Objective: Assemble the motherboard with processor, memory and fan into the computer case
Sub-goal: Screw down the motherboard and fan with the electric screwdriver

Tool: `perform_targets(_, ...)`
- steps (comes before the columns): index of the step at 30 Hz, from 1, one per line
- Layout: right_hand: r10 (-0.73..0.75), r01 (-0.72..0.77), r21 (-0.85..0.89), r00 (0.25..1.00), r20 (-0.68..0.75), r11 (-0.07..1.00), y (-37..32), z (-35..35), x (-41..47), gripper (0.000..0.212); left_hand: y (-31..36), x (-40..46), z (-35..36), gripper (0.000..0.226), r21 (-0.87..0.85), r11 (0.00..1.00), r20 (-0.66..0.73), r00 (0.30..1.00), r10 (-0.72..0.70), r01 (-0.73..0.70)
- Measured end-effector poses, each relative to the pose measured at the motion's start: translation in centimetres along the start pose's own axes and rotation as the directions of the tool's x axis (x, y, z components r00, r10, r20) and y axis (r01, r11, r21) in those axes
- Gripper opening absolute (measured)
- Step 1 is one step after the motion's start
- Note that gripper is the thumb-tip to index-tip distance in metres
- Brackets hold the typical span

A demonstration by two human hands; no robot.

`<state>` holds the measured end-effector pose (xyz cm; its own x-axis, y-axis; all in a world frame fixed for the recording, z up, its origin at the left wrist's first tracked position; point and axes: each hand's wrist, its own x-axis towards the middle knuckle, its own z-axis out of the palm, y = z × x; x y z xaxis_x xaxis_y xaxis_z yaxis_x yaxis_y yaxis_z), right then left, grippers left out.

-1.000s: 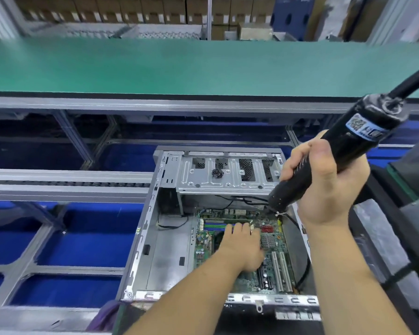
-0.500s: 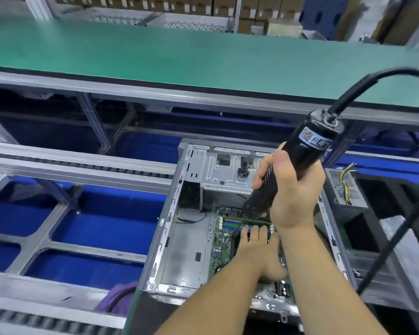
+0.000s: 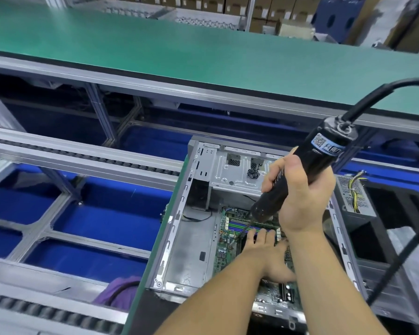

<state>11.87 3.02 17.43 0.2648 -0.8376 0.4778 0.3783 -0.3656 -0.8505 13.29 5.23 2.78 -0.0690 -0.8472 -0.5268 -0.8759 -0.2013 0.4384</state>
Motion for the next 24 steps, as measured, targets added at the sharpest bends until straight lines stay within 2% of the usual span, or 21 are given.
perform_targets(6,-0.011,0.011,-0.027,1.000,0.016,1.000,0.0,0.2,-0.4,0.017,-0.1,-0.3,0.0,0.093,0.003,1.000,-0.006,1.000,0.001,-0.001)
perform_targets(12,0.032,-0.034,0.030,0.997,0.072,0.999,-0.8,0.0,-0.6,0.014,1.9,-0.6,1.1,0.087,0.332,0.939,-0.037,0.996,-0.085,0.092)
perform_targets(15,0.049,-0.052,0.028,0.995,0.092,0.998,-0.9,-0.4,-1.0,0.015,3.0,-1.1,1.1,0.080,0.341,0.935,-0.048,0.995,-0.085,0.096)
perform_targets(17,0.050,-0.052,0.027,0.996,0.079,0.998,-0.8,-0.6,-1.1,0.015,3.3,-1.9,0.7,0.080,0.346,0.938,-0.042,0.999,-0.015,0.028)
perform_targets(19,0.033,-0.035,0.036,0.998,0.059,0.999,-0.9,-0.8,-1.1,0.015,3.5,-3.1,-0.4,0.075,0.297,0.949,-0.008,0.994,0.108,-0.100)
perform_targets(22,-0.022,0.022,0.044,1.000,-0.002,0.999,-1.6,-1.2,-0.4,0.019,3.0,-5.4,-3.0,0.036,-0.030,0.941,0.054,0.940,0.337,-0.336)
perform_targets(24,-0.052,0.057,0.080,0.997,-0.058,0.995,-2.3,-1.5,0.2,0.020,1.2,-7.0,-5.4,0.026,-0.205,0.921,0.050,0.936,0.349,-0.333)
